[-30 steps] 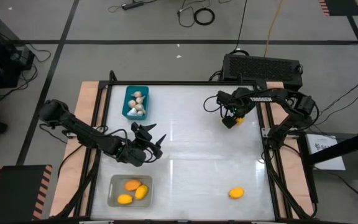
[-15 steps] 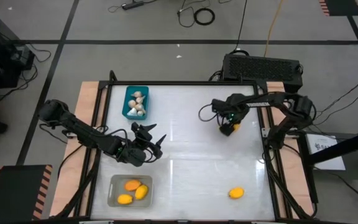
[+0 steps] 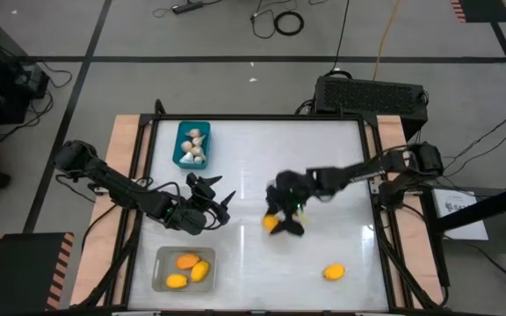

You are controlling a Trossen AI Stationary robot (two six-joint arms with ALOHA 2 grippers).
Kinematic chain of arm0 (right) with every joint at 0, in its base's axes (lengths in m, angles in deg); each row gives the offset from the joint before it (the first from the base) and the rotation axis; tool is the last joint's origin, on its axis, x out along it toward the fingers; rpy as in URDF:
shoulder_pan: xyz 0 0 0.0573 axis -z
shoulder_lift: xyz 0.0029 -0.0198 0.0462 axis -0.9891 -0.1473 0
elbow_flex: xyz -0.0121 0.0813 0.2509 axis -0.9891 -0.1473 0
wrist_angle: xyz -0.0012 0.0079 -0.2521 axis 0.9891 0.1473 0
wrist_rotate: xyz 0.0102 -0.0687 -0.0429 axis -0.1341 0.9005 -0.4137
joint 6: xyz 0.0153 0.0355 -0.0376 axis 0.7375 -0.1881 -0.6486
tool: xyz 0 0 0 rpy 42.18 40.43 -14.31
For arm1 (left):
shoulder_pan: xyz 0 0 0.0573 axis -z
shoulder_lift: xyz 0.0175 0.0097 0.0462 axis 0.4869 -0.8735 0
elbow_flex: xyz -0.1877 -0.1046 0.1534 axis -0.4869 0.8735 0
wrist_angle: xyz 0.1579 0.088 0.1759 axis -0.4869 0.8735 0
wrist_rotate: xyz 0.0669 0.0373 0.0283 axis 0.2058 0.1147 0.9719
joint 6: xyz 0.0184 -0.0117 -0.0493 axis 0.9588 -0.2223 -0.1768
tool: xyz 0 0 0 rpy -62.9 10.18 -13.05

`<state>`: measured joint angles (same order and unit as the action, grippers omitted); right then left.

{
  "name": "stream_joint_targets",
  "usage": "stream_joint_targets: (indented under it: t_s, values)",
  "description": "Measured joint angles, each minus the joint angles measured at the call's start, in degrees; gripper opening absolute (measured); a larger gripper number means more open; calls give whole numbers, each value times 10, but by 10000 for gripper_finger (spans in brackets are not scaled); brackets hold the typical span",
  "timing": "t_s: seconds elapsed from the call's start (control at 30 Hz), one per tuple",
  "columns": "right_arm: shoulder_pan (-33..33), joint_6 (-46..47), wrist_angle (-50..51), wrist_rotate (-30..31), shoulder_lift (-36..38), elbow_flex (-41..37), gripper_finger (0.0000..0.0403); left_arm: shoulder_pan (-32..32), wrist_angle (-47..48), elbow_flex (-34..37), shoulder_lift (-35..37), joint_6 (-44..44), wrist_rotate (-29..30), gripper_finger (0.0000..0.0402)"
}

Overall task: Sort produce into baskets
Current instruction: Put the lemon into the white bin

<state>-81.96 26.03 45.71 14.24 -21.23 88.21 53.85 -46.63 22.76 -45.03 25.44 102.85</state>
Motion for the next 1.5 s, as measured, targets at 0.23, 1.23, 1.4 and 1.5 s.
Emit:
stream_joint_targets:
  t_s: [0.23, 1.23, 1.4, 1.5]
  values:
    - [-111, -113, -328, 4, -41, 2, 256, 0, 4, 0, 0, -11, -8, 318]
    - [-145, -114, -322, 5, -463, 528, 256, 5, 565, 0, 136, -543, -174, 318]
    - [-145, -112, -308, 9, -464, 529, 256, 5, 562, 0, 136, -538, -173, 318]
    - [-146, -104, -307, 35, -464, 529, 262, 5, 561, 0, 136, -537, -171, 318]
